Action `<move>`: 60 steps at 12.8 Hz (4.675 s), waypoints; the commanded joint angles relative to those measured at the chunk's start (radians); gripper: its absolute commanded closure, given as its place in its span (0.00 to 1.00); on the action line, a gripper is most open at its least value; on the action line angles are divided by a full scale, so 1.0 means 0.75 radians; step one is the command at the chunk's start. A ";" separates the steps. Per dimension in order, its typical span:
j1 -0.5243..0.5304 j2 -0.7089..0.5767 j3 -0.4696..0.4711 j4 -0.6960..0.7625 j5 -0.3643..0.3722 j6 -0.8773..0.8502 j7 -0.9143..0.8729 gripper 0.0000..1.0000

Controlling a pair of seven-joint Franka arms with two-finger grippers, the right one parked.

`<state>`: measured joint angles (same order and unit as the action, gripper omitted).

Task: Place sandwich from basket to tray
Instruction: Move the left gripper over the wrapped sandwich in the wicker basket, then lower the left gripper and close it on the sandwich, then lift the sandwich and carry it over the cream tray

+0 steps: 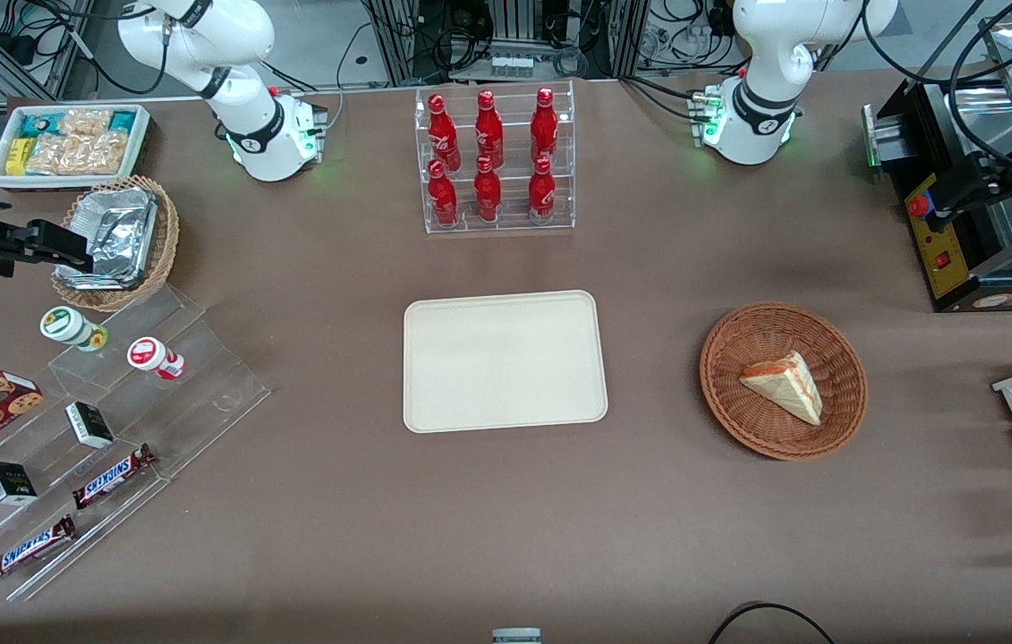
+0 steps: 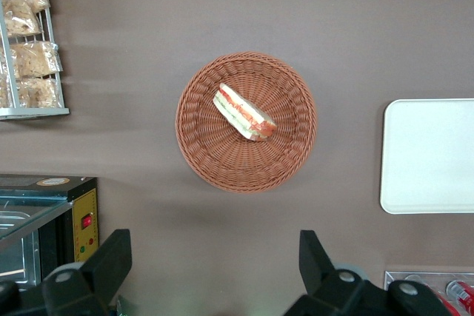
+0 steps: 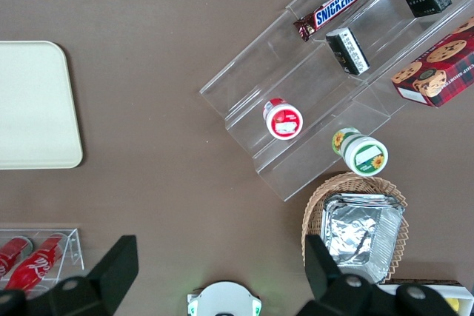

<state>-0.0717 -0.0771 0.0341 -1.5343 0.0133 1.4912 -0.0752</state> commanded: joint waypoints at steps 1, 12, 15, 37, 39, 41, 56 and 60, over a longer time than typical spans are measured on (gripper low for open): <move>-0.021 0.013 0.026 0.031 -0.003 -0.045 0.022 0.00; -0.037 0.129 0.016 -0.392 0.011 0.545 -0.498 0.00; -0.056 0.131 0.014 -0.594 0.011 0.801 -0.715 0.00; -0.115 0.377 0.028 -0.914 0.015 1.345 -1.190 0.00; -0.115 0.397 0.049 -0.912 0.015 1.372 -1.205 0.00; -0.115 0.407 0.049 -0.914 0.015 1.394 -1.205 0.00; -0.117 0.483 0.049 -0.914 0.013 1.452 -1.211 0.14; -0.119 0.485 0.049 -0.873 0.013 1.440 -1.280 1.00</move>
<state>-0.1513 0.2870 0.0650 -2.2059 0.0147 2.5681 -1.0033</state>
